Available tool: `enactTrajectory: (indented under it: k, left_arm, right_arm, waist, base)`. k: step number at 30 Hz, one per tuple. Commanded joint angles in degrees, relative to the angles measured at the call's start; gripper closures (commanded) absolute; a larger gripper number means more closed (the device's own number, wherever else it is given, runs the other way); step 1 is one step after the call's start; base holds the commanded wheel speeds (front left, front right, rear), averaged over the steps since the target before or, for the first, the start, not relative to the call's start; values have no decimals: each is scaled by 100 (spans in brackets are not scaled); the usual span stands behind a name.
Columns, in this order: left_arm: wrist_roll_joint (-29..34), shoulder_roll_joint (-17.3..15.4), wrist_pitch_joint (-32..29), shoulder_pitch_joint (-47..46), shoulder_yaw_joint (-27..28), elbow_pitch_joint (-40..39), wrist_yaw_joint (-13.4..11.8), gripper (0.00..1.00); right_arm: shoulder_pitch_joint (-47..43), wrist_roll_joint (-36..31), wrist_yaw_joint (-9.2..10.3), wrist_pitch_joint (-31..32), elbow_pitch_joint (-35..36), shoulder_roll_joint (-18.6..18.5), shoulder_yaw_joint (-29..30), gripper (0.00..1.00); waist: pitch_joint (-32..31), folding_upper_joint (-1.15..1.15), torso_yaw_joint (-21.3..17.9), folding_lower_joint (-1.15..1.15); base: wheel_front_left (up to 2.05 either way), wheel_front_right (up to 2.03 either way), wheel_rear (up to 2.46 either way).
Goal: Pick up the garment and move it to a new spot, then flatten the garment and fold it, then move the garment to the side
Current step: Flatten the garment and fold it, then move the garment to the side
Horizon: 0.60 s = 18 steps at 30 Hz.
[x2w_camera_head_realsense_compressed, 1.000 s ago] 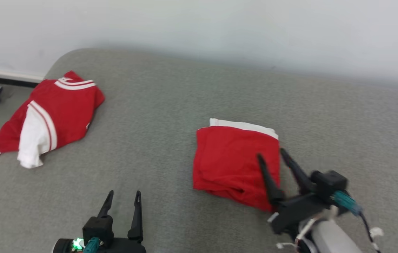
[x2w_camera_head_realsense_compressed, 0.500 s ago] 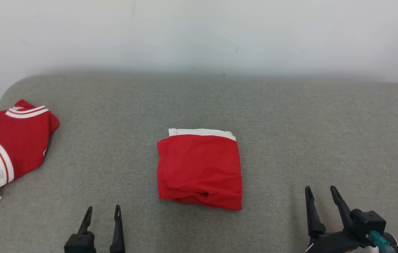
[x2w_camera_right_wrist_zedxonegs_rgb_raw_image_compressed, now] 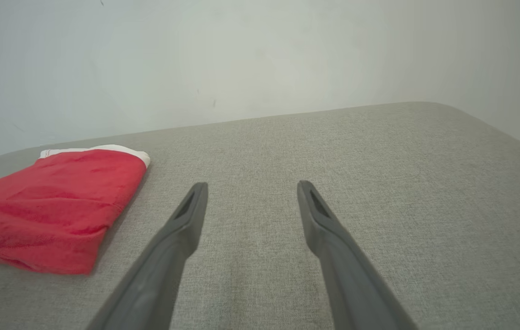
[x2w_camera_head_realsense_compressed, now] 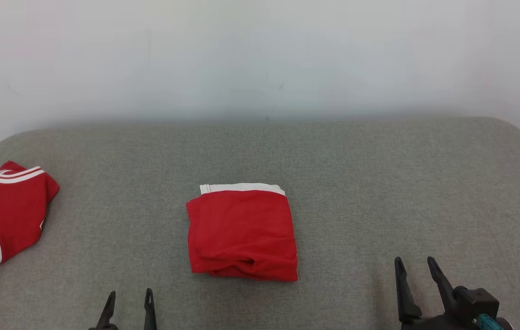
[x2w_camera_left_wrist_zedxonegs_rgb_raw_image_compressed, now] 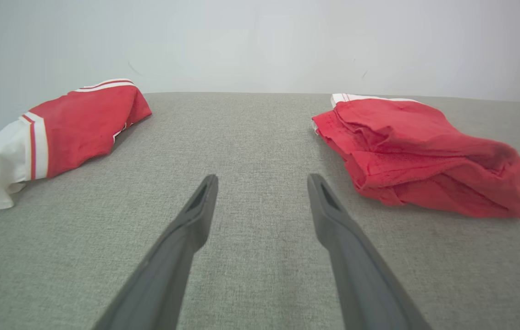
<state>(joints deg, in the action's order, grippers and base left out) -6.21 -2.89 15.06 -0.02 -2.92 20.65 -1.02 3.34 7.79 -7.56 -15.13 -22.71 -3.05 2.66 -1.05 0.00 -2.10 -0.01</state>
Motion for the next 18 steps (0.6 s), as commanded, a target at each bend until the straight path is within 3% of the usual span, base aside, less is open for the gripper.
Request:
enactTrajectory:
  k: [1, 12, 18]
  left_arm:
    - [19, 0, 17, 52, 14, -35, -10, 0]
    - [-21, 0, 17, 16, -60, -84, -61, 0]
    - [-91, 0, 17, -146, -168, -101, -70, 0]
  right_arm:
    - [-62, 40, 13, -1, -1, 17, -21, 0]
    - [-31, 160, 13, -1, -15, 18, -59, 0]
    - [318, 698, 13, -1, -243, 20, -329, 0]
  waist:
    - [-19, 0, -18, 1]
    - [83, 0, -6, 1]
    - [377, 0, 167, 1]
  base:
    - [0, 0, 0]
    - [0, 0, 0]
    - [0, 0, 0]
